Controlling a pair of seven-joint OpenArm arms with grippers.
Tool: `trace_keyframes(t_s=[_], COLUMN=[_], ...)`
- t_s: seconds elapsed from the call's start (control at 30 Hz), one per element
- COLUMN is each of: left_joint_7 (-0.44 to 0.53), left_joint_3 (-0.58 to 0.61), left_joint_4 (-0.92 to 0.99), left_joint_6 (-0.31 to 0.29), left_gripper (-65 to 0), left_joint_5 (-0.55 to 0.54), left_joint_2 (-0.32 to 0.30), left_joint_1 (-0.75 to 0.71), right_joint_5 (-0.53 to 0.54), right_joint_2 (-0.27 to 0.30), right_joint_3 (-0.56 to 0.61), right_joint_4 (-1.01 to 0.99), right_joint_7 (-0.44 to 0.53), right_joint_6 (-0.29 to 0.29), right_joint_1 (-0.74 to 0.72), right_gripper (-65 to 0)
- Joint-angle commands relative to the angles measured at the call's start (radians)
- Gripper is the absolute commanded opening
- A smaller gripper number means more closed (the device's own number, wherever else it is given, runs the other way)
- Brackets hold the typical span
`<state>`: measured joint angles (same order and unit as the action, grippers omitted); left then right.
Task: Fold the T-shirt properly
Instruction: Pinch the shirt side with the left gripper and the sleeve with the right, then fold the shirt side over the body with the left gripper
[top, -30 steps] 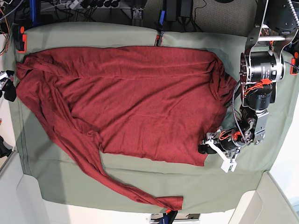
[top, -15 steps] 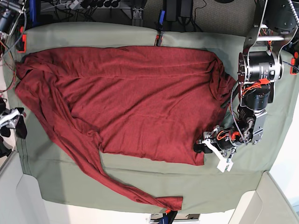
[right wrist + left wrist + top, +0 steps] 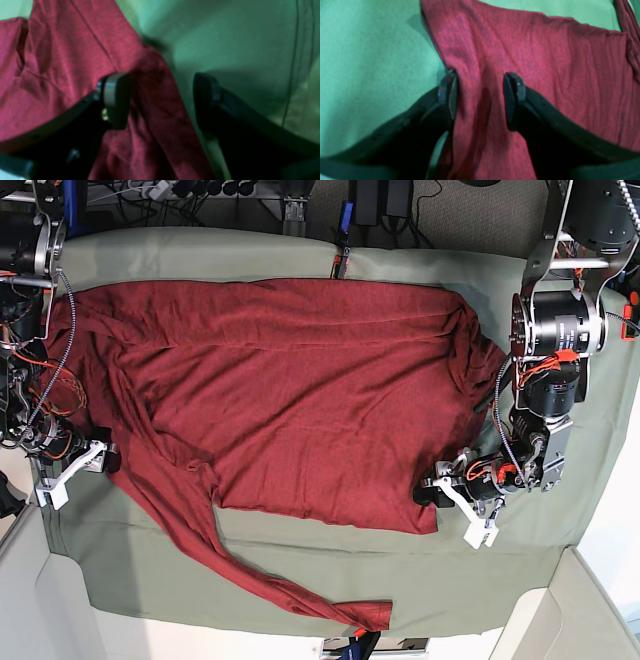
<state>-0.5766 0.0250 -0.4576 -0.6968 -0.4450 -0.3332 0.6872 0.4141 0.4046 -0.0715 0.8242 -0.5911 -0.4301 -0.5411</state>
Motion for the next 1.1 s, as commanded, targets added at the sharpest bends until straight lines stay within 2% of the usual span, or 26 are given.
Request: trace_keyframes(t_s=[0.0, 0.1, 0.17, 0.2, 0.27, 0.37, 0.47, 0.53, 0.67, 0.83, 0.97, 1.07], left_joint_7=[-0.027, -0.026, -0.025, -0.018, 0.004, 0.012, 0.012, 0.013, 0.033, 0.025, -0.015, -0.035], left_joint_3=[-0.001, -0.001, -0.001, -0.001, -0.001, -0.001, -0.001, -0.001, -0.001, -0.001, -0.001, -0.001], left_joint_4=[-0.005, -0.005, -0.005, -0.005, -0.005, -0.005, -0.005, -0.005, -0.005, -0.005, -0.015, -0.05], left_joint_6=[-0.001, -0.001, -0.001, -0.001, -0.001, -0.001, -0.001, -0.001, -0.001, -0.001, -0.001, -0.001], left_gripper=[-37.1, -37.4, -41.3, -44.7, -49.4, -50.2, -51.6, -57.0, -65.0, -65.0, -65.0, -65.0], left_joint_5=[0.023, 0.043, 0.042, 0.042, 0.042, 0.024, 0.015, 0.015, 0.016, 0.019, 0.019, 0.014], left_joint_2=[-0.018, -0.037, -0.056, -0.066, -0.078, -0.077, -0.065, -0.061, -0.066, -0.072, -0.088, -0.1], left_joint_1=[0.019, 0.019, 0.019, 0.019, 0.019, 0.019, 0.019, 0.019, 0.019, 0.019, 0.019, 0.012], right_joint_5=[0.013, 0.013, 0.012, 0.012, 0.012, 0.012, 0.011, 0.012, 0.012, 0.011, 0.013, 0.036], right_joint_2=[0.015, 0.008, 0.002, -0.001, -0.004, -0.003, -0.003, -0.003, -0.003, 0.0, 0.007, 0.019], right_joint_3=[-0.005, -0.005, -0.005, -0.005, -0.005, -0.005, -0.005, -0.005, -0.005, -0.034, -0.108, -0.156], right_joint_4=[0.018, 0.021, 0.021, 0.021, 0.021, 0.021, 0.021, 0.021, 0.021, 0.022, 0.035, 0.067], right_joint_7=[0.017, 0.013, 0.009, 0.006, 0.006, 0.006, 0.004, 0.003, -0.008, -0.008, -0.012, -0.055], right_joint_6=[-0.016, -0.015, -0.014, -0.014, -0.014, -0.015, -0.021, -0.051, -0.068, -0.068, -0.101, -0.102], right_joint_1=[-0.029, -0.029, -0.029, -0.029, -0.029, -0.029, -0.027, -0.026, -0.026, -0.026, -0.026, -0.026], right_gripper=[-26.2, -26.2, -27.0, -29.3, -37.8, -50.9, -59.8, -65.0, -65.0, -65.0, -65.0, -65.0])
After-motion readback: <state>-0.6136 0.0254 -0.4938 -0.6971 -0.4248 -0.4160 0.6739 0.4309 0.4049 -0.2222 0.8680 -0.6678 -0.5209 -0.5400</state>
